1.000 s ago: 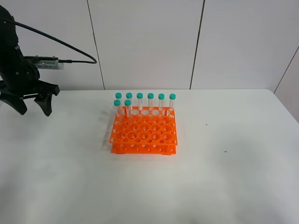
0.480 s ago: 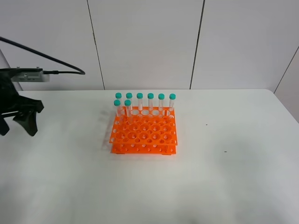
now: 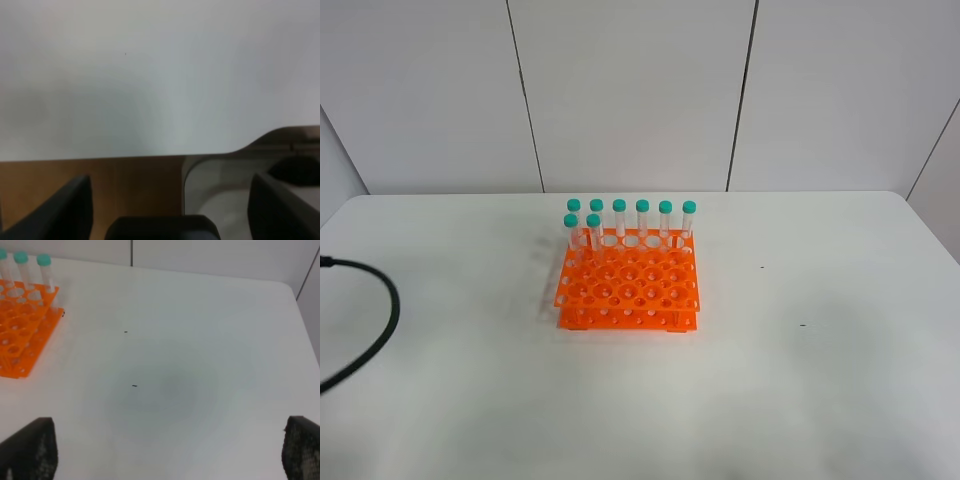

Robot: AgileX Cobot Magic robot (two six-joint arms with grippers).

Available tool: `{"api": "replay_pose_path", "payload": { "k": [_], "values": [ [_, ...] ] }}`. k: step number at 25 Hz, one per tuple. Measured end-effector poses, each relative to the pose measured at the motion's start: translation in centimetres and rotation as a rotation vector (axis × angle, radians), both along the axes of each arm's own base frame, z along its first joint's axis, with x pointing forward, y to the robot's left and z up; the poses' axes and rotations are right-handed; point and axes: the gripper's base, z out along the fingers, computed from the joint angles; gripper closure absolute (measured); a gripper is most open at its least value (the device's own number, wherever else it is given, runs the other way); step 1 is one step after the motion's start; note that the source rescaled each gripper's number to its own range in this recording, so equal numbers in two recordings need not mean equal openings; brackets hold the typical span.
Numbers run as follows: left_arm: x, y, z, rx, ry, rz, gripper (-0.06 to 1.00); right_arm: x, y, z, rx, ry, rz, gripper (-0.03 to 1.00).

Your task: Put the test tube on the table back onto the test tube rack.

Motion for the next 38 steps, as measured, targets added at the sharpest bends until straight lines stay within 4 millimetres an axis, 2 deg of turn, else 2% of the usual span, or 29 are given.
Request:
{"api": "replay_pose_path", "payload": {
  "k": [3, 9, 18, 24, 27, 38],
  "values": [
    [-2.5, 0.1, -0.4, -0.008, -0.112, -0.001, -0.06, 0.0, 0.0, 0.0, 0.0, 0.0, 0.0, -0.03],
    [-5.8, 0.2, 1.0, -0.008, -0.361, -0.004, -0.06, 0.0, 0.1, 0.0, 0.005, 0.0, 0.004, -0.03],
    [-8.2, 0.3, 1.5, -0.011, -0.516, -0.004, -0.06, 0.0, 0.1, 0.0, 0.005, 0.0, 0.004, -0.03],
    [-10.5, 0.4, 1.7, -0.016, -0.671, -0.003, -0.06, 0.0, 0.1, 0.0, 0.005, 0.0, 0.004, -0.03],
    [-11.1, 0.4, 1.7, -0.016, -0.704, -0.004, -0.06, 0.0, 0.1, 0.0, 0.005, 0.0, 0.004, -0.03],
    [-11.1, 0.4, 1.7, -0.019, -0.704, -0.005, -0.06, 0.0, 0.1, 0.0, 0.005, 0.0, 0.004, -0.03]
  ]
}}
